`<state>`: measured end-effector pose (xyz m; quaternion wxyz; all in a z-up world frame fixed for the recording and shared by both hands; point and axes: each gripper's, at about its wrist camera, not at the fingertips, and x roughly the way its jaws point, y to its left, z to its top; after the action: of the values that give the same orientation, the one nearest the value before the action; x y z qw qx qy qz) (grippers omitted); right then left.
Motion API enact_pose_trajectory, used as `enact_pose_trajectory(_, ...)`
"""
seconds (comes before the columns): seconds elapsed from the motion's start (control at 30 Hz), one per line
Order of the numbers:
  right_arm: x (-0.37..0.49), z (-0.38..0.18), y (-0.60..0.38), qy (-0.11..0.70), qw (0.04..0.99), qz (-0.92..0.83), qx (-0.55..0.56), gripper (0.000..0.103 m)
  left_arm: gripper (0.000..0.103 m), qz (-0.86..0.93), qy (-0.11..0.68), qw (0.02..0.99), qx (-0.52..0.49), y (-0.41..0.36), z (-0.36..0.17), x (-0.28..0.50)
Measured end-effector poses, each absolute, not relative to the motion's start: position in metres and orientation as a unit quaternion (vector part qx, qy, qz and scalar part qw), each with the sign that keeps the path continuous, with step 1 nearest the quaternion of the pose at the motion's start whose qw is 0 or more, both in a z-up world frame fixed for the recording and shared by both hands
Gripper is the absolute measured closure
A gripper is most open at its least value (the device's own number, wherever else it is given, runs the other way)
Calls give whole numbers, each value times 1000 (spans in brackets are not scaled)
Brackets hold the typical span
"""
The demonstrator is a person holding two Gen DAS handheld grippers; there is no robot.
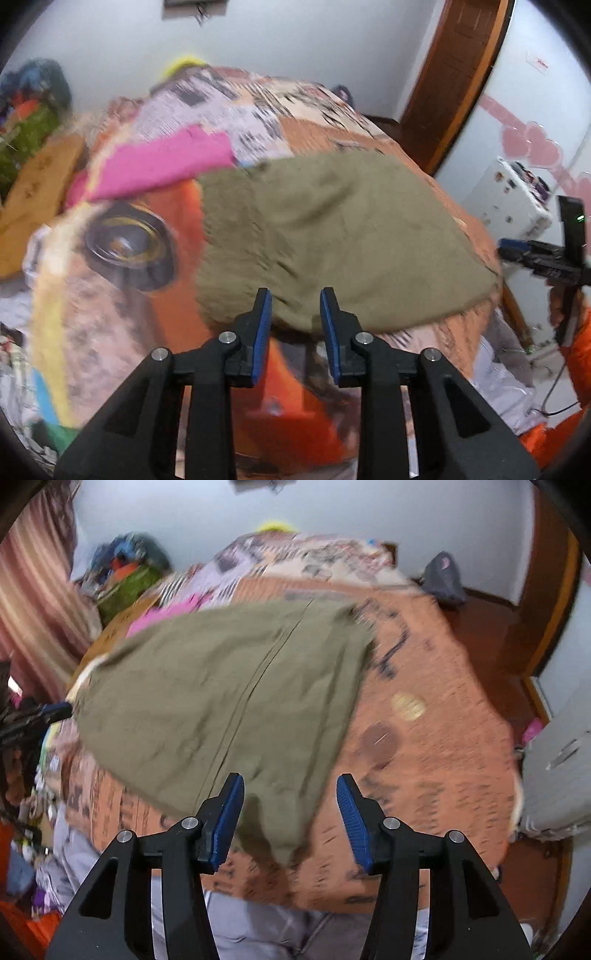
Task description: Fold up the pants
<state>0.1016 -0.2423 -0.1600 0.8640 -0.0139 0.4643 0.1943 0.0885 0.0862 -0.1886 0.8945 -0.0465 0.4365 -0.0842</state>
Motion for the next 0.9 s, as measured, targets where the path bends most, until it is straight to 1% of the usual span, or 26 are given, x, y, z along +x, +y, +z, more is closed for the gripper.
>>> enact_pose_trajectory(0.17, 138, -126, -250, 413, 893, 178, -6, 54, 67, -42, 427, 900, -72, 115, -171, 116)
enact_pose_trajectory(0.27, 162, -117, -241, 397, 900, 179, -14, 54, 65, -7, 426, 901, -79, 130, -167, 143)
enact_pose_trajectory(0.4, 196, -117, -228, 391, 901, 185, -25, 54, 62, 9, 438, 894, -96, 141, -177, 179)
enact_pose_trajectory(0.5, 224, -127, -222, 397, 898, 187, -28, 54, 62, 0, 459, 881, -112, 144, -193, 209)
enact_pose_trajectory(0.63, 268, -155, -217, 423, 886, 187, -23, 54, 62, -23, 497, 856, -137, 145, -220, 248)
enact_pose_trajectory(0.9, 328, -208, -215, 486, 851, 198, -36, 54, 62, -61, 526, 834, -155, 151, -248, 272)
